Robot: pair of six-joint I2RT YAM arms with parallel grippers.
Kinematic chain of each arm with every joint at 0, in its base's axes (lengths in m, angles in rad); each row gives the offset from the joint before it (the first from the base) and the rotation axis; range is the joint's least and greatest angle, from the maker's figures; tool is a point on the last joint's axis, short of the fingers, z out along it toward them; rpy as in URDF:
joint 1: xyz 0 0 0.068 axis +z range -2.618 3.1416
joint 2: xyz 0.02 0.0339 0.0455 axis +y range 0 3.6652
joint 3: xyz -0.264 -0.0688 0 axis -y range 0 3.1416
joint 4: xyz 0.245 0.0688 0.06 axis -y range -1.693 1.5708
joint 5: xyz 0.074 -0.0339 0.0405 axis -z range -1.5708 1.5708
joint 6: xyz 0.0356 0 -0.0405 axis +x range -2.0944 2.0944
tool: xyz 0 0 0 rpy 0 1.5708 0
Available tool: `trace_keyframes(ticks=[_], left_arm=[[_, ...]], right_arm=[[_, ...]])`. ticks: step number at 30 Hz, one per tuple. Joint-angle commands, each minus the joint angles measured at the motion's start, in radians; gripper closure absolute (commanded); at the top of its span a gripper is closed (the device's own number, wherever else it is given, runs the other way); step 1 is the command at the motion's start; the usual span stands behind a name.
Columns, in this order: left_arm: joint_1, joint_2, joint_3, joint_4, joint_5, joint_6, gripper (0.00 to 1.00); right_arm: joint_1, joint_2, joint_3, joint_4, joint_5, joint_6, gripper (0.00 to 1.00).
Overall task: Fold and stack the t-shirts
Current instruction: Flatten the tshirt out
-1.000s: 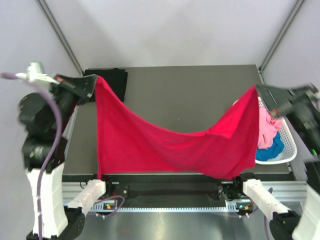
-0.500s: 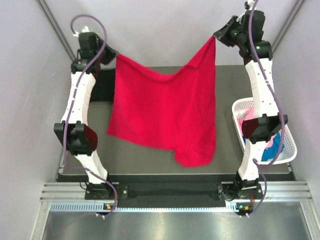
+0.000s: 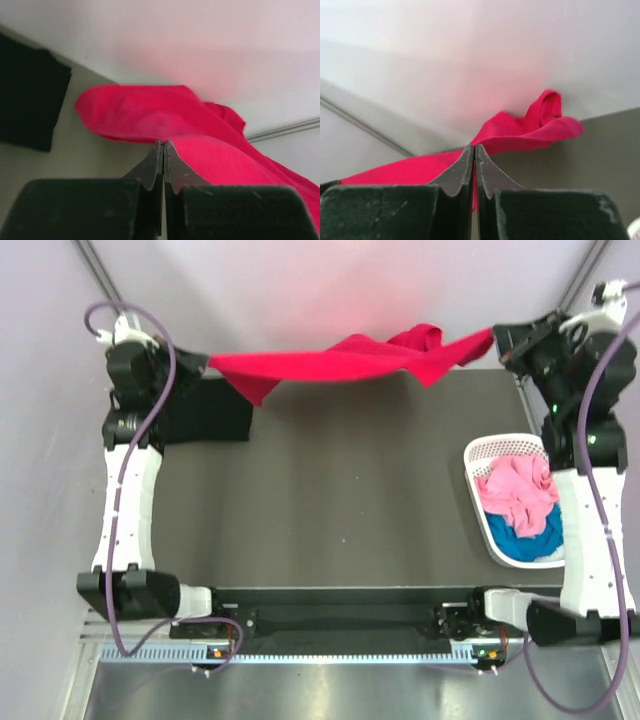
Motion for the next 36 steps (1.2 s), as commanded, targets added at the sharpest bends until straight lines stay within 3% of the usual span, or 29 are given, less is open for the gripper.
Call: trace_keyframes(ticks=[1, 4, 9, 13, 22, 30, 36], left_arm=[[0.004, -0.151, -0.203, 0.046, 0.000, 0.046, 1.00], [0.003, -0.251, -0.396, 0.037, 0.013, 0.059, 1.00], [0.003, -0.426, -0.641, -0.063, 0.032, 0.059, 1.00], [0.003, -0.514, -0.810, -0.152, -0.016, 0.038, 1.00], [0.004, -0.574, -1.036, -0.167, -0.045, -0.043, 1.00], [0.004, -0.643, -0.993, -0.316, -0.233, -0.031, 1.00], [0.004, -0.706, -0.972, -0.336, -0.267, -0.028, 1.00]], right_arm=[[0.024, -0.089, -0.267, 0.087, -0.060, 0.017, 1.00], [0.051, -0.232, -0.488, 0.067, -0.056, 0.029, 1.00], [0.059, -0.500, -0.777, -0.120, 0.025, 0.038, 1.00], [0.061, -0.639, -1.022, -0.213, -0.058, 0.088, 1.00], [0.061, -0.746, -1.070, -0.457, -0.010, 0.060, 1.00], [0.061, -0.801, -1.046, -0.595, -0.005, 0.036, 1.00], [0.061, -0.852, -1.020, -0.700, -0.007, 0.016, 1.00]])
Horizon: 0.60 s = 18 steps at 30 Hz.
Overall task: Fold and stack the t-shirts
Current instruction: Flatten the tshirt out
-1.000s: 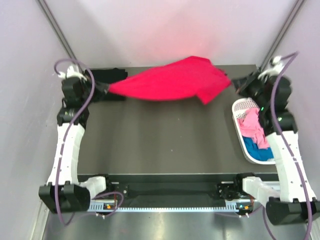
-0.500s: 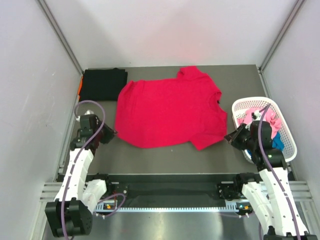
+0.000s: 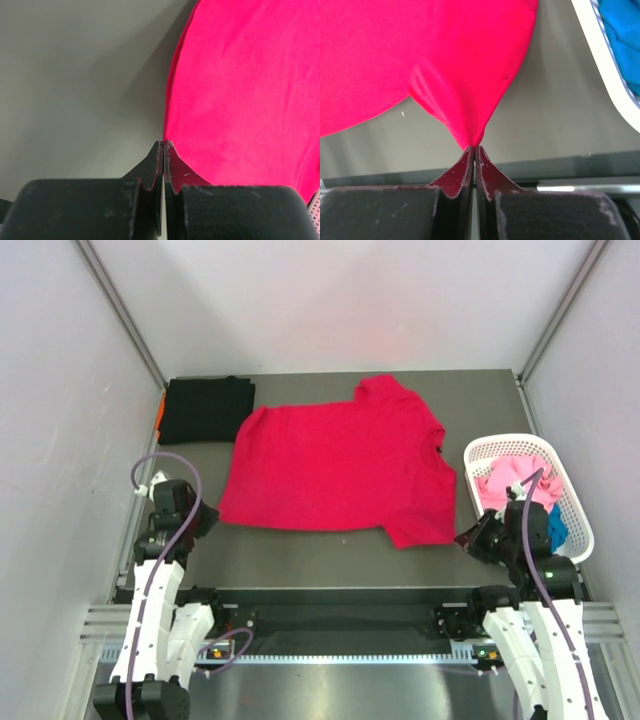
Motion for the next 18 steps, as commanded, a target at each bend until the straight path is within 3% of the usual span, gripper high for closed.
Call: trace_keyframes(ticks=[1, 6, 12, 18], left_arm=[[0.004, -0.002, 0.055, -0.029, -0.052, 0.000, 1.00], [0.004, -0.021, 0.016, -0.034, -0.056, -0.006, 1.00], [0.004, -0.012, -0.017, 0.038, 0.002, -0.020, 1.00], [0.004, 0.185, -0.036, 0.191, 0.056, -0.027, 1.00]], right_arm=[[0.009, -0.027, 0.065, -0.099, 0.012, -0.040, 1.00], [0.011, -0.057, 0.034, -0.135, 0.007, -0.071, 1.00], [0.011, -0.008, 0.008, -0.060, -0.027, -0.060, 1.00], [0.011, 0.142, 0.002, 0.104, -0.039, -0.088, 1.00]])
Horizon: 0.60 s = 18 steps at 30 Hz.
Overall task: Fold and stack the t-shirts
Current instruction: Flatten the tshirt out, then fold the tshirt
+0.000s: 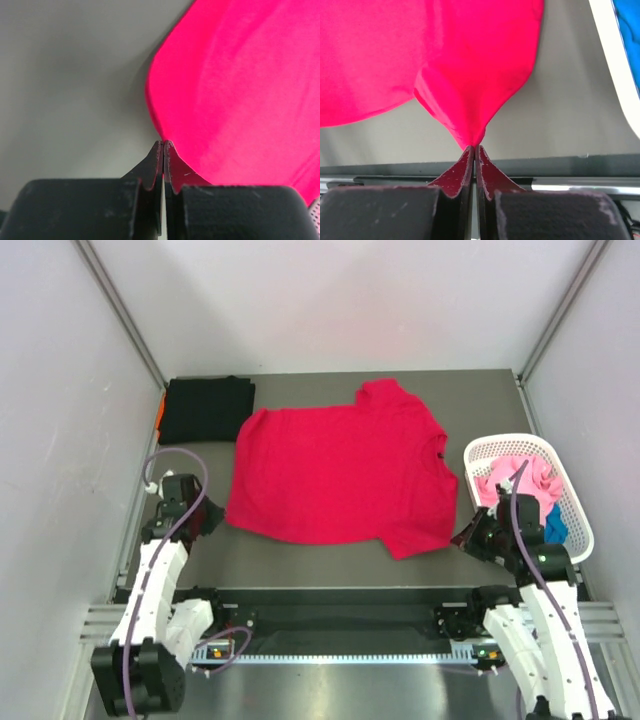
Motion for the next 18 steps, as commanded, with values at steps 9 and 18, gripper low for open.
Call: trace_keyframes(ticks=[9, 18], left_arm=[[0.004, 0.430, 0.136, 0.270, -0.011, 0.023, 1.00], [0.004, 0.664, 0.271, 0.326, -0.011, 0.003, 1.00]], right_arm=[[0.011, 0.481, 0.208, 0.242, 0.090, -0.174, 1.00], [0.009, 0.723, 0.351, 0.325, 0.088, -0.228, 1.00]])
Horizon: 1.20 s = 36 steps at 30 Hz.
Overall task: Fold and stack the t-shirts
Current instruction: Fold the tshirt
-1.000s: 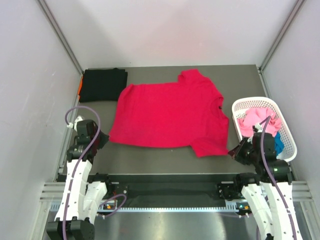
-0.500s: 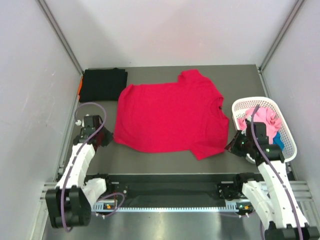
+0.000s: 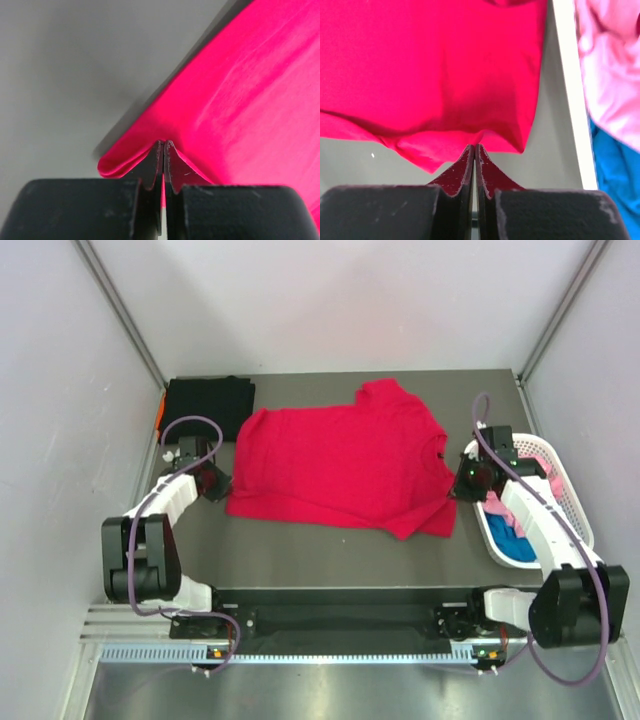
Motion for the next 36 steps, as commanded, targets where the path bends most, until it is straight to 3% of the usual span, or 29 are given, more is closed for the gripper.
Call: trace_keyframes(ticks=[1, 13, 21, 36], left_arm=[[0.005, 0.032, 0.064, 0.062, -0.020, 0.001, 1.00], [0.002, 0.121, 0.142, 0.062, -0.082, 0.031, 1.00], [0.004, 0.149, 0.164, 0.085, -0.068, 0.028, 1.00], [0.004, 0.216, 0.173, 0.103, -0.080, 0.036, 1.00]], right_arm=[[0.009, 0.045, 0.086, 0.062, 0.039, -0.051, 1.00], [0.011, 0.188, 0.226, 0.036, 0.148, -0.097, 1.00], [0.027, 0.223, 0.289, 0.072, 0.049, -0.133, 1.00], [0.072, 0.384, 0.430, 0.070, 0.136, -0.200, 1.00]])
